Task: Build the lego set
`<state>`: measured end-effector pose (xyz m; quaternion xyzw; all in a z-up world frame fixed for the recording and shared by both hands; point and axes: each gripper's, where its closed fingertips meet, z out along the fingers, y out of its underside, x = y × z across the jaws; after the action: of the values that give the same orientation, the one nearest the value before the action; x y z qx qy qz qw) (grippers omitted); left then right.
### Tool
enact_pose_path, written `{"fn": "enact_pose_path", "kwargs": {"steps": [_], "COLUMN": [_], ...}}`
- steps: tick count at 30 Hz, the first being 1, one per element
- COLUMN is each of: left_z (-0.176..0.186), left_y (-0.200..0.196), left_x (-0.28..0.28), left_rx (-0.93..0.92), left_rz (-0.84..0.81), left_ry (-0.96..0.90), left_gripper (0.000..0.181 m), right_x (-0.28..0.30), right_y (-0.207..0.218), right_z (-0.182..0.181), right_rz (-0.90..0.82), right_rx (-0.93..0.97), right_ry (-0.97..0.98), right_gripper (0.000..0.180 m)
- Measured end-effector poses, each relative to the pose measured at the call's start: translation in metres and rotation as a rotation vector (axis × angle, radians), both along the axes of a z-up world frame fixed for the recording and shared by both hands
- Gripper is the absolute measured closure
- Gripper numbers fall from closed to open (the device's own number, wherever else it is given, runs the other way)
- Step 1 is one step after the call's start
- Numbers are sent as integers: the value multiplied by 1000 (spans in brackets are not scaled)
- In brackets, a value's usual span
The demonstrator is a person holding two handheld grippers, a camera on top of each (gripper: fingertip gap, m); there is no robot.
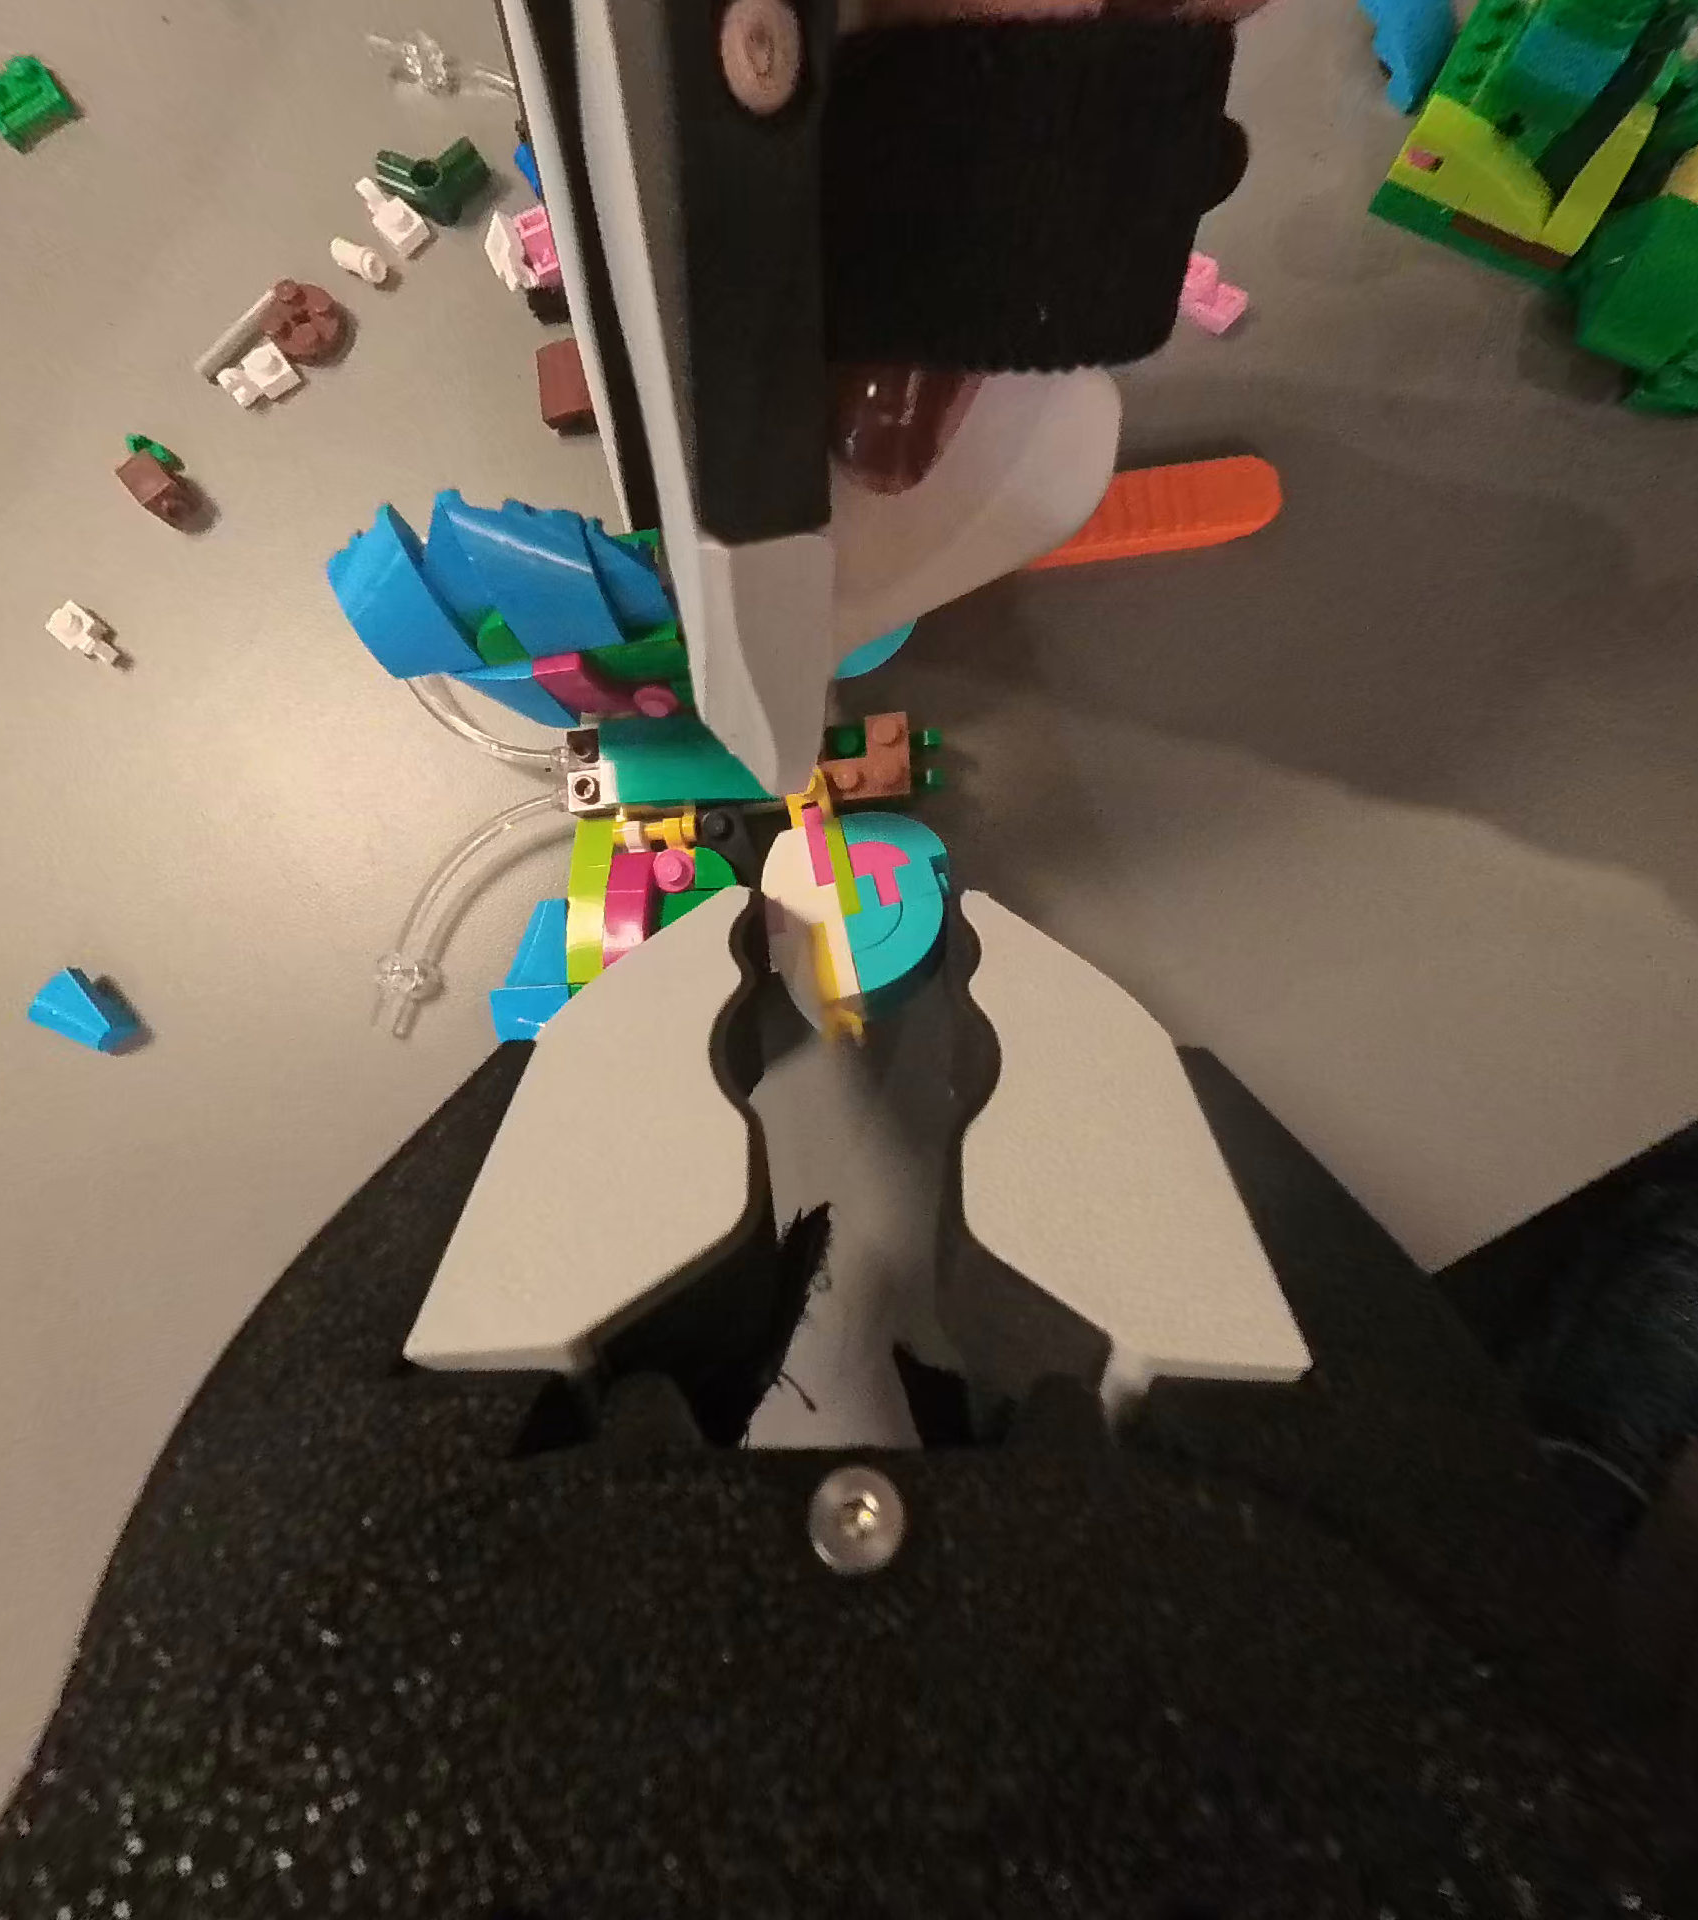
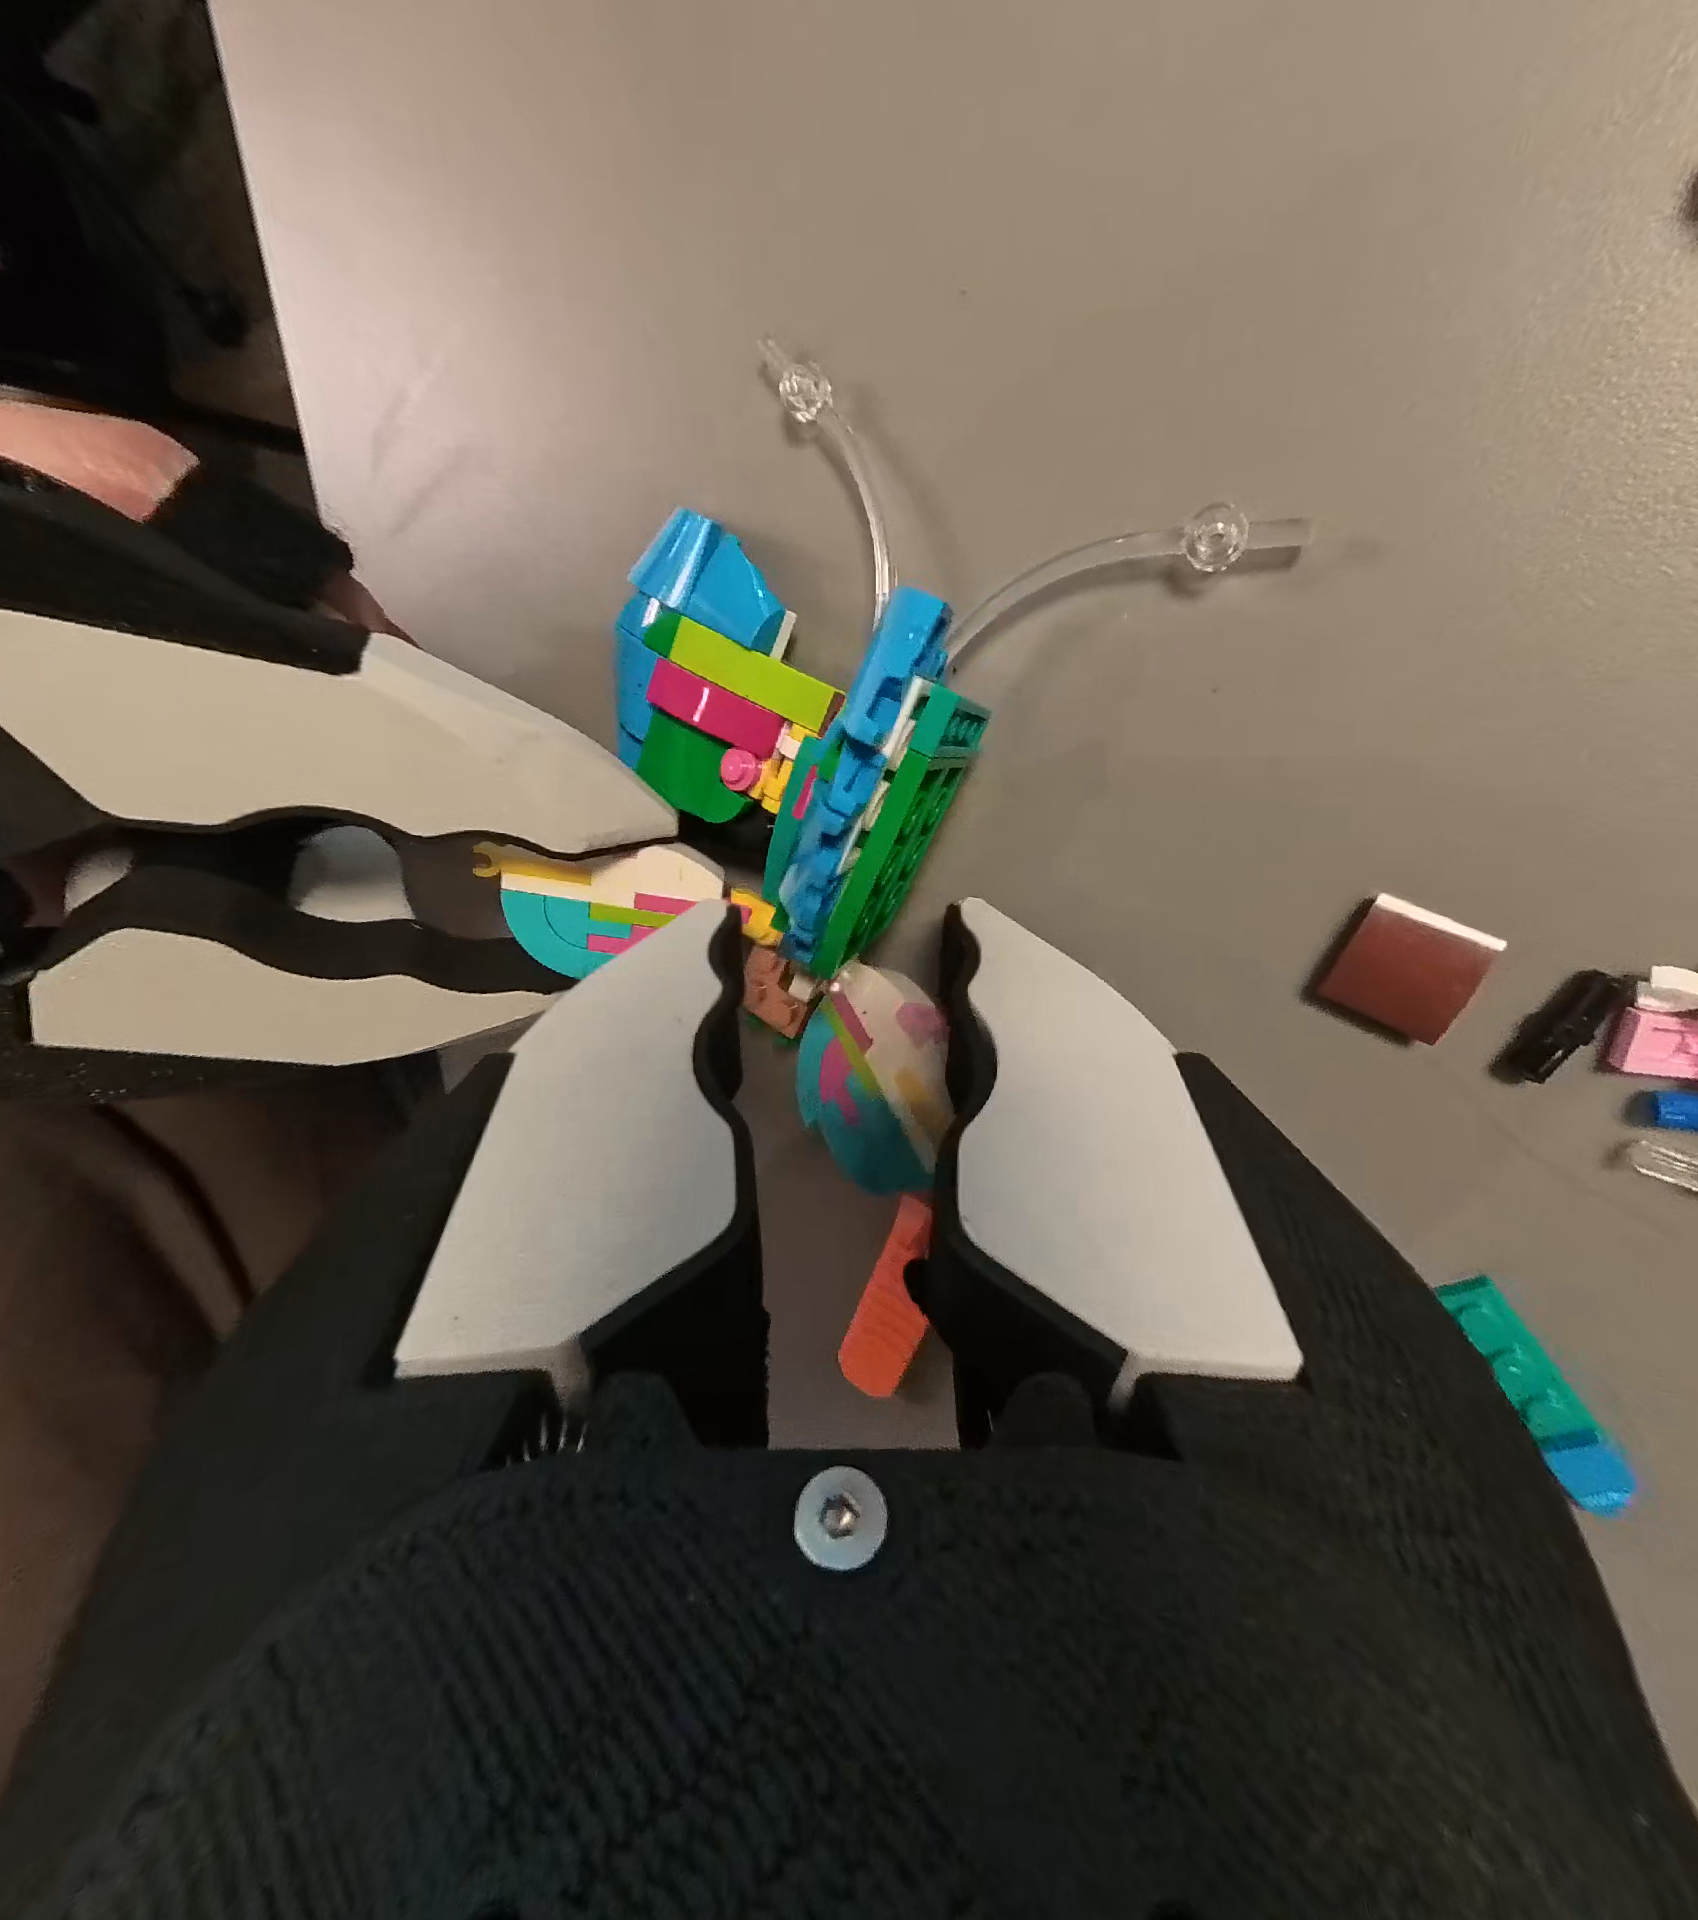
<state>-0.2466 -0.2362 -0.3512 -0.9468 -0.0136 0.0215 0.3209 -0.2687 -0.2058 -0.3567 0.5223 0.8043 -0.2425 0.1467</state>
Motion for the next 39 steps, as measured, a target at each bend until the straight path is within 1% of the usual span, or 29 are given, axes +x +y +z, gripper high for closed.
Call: {"fn": "enact_pose_path", "kwargs": {"steps": [1,9,15,22,39], "left_z": [0,0,0,0,0], "left_y": [0,2,1,1,1], "left_x": [0,0,-1,-2,-2], "left_rx": [-3,-14,-29,-33,-50], "left_rz": [1,1,9,8,6], "left_ry": [-3,-10,-17,-17,-23], "left_gripper": [149,149,149,149,149], "right_x": [0,-1,2,1,1], "right_y": [1,-2,-4,-4,-5], "right_z": [-1,-2,-2,-2,-3], "right_rz": [2,7,21,11,20], "right_rx": [10,-20,-62,-91,-67], "right_ry": [0,-6,-22,-16,53], "right_gripper": [145,155,154,157,158]}}
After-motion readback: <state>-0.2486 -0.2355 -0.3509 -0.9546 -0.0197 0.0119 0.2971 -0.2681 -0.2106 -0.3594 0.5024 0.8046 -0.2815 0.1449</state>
